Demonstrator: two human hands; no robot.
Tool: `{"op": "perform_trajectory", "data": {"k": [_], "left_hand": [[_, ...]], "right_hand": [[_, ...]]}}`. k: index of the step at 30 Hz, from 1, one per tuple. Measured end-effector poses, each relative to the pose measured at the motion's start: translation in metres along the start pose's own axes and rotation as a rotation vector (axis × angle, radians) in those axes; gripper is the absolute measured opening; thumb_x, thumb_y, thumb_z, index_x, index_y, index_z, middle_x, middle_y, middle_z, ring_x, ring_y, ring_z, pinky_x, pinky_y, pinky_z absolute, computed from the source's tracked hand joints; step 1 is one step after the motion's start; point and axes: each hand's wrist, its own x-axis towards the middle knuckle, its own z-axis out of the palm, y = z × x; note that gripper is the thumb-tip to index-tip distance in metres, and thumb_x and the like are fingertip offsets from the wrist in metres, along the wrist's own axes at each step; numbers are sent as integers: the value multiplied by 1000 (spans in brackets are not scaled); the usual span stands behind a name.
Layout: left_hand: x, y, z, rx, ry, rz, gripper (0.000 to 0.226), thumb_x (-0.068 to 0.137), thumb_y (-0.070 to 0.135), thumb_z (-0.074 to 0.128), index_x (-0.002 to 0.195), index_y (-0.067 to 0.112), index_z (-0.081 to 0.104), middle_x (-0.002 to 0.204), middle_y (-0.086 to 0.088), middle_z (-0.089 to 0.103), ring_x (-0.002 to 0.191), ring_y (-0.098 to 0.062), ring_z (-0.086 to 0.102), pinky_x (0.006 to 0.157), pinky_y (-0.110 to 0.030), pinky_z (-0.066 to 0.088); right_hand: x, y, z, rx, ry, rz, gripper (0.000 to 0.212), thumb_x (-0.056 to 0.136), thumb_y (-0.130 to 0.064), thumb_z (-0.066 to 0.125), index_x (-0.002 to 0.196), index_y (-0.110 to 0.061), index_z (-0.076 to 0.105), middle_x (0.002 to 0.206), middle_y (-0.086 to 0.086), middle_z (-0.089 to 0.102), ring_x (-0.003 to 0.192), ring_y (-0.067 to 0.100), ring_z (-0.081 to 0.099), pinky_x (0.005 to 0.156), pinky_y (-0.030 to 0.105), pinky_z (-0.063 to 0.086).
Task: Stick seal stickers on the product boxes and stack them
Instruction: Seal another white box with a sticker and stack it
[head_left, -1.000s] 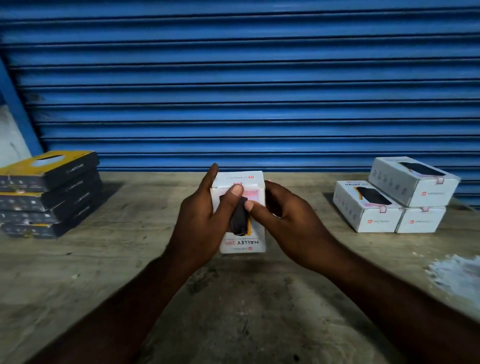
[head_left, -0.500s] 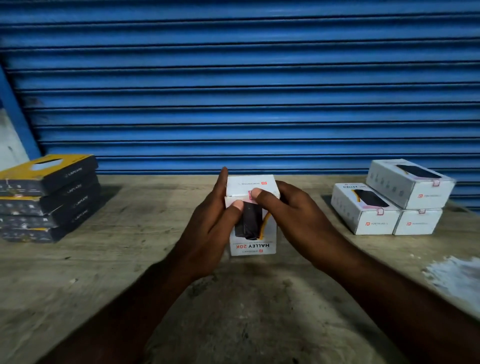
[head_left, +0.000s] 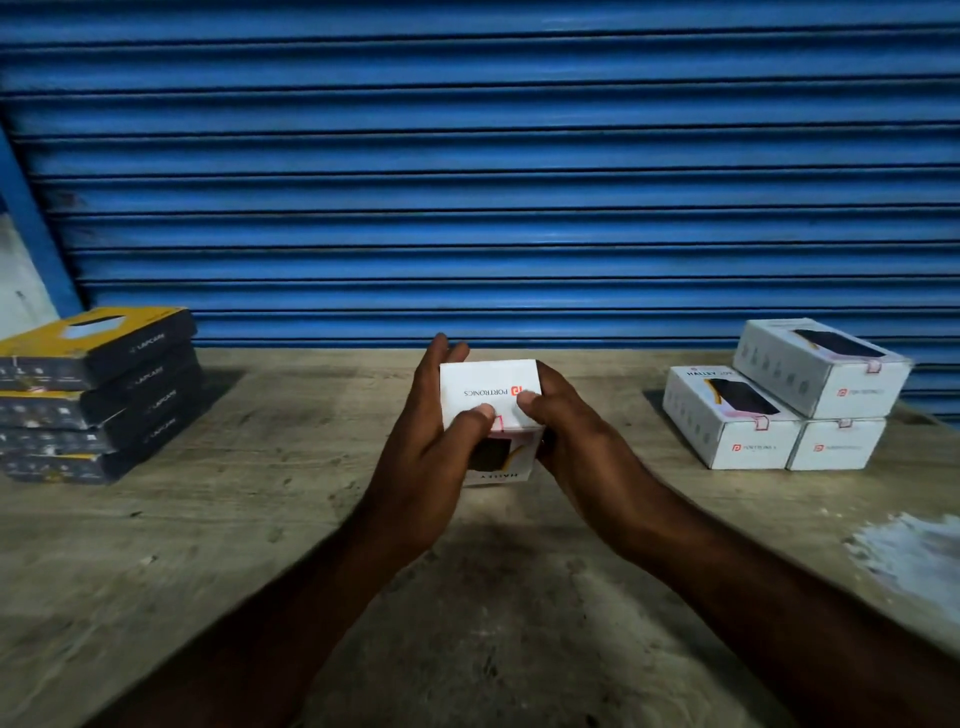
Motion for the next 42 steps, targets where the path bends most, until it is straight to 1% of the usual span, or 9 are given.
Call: {"op": "perform_trajectory", "data": {"k": [3,8,15,20,26,29,33,36,42], "left_hand": [[2,-4,-2,-45,1,-27,74,82,24,43,154,29,26,149,16,45,136,-2,44,113,-24,37],[1,-4,-4,-121,-54,-60,71,85,27,42,154,30,25,151,15,45,139,-8,43,119,-41,31],[3,3,-13,203,-200,82,94,85,53,57,157,34,-2,157,25,27,136,14,35,104,-10,38],[8,-4,-23,363,-129,131,102,69,61,71,155,43,20,137,20,58,123,4,56,99,-33,53],[9,0,-20,182,-17,13,81,85,50,70,154,26,33,102,35,68,103,9,65,85,-15,53],[10,-1,-18,93,15,-53,75,86,51,66,151,24,40,110,19,72,102,-4,70,88,-31,58],[12,6,-18,-124,115,-214,37,96,35,58,130,20,59,110,-1,74,95,-18,74,67,-30,61],[17,7,-21,-335,139,-344,29,99,31,55,122,15,63,110,-7,75,97,-24,74,73,-43,62],[21,6,-25,-391,-30,-458,15,97,26,57,106,16,65,104,-5,76,103,-22,72,84,-47,60]], "right_hand": [[0,1,-1,-74,-15,7,41,87,-34,50,125,-21,58,125,5,66,120,21,60,108,46,43],[-2,1,-3,-183,27,-10,30,95,-13,60,124,-21,55,112,-4,69,93,-5,64,74,7,47],[4,-5,-10,-41,181,-17,25,92,-34,50,97,-24,73,102,3,75,101,22,68,101,53,47],[6,-1,-13,-26,232,55,29,101,-27,50,83,-23,73,89,-3,77,89,16,72,95,49,54],[10,0,-19,-130,67,-37,28,93,-33,63,117,-20,68,111,0,74,105,16,70,97,42,53],[11,5,-22,-133,52,-38,31,94,-26,65,122,-13,65,113,2,74,105,18,70,97,47,54],[14,12,-22,-167,88,15,49,79,-39,71,120,-14,66,111,2,74,101,17,71,89,37,55],[15,11,-24,-228,137,67,31,85,-32,74,110,-14,69,105,1,75,95,14,71,75,26,53],[16,3,-32,121,277,137,32,85,-14,73,111,3,66,104,18,74,94,28,73,80,37,59]]}}
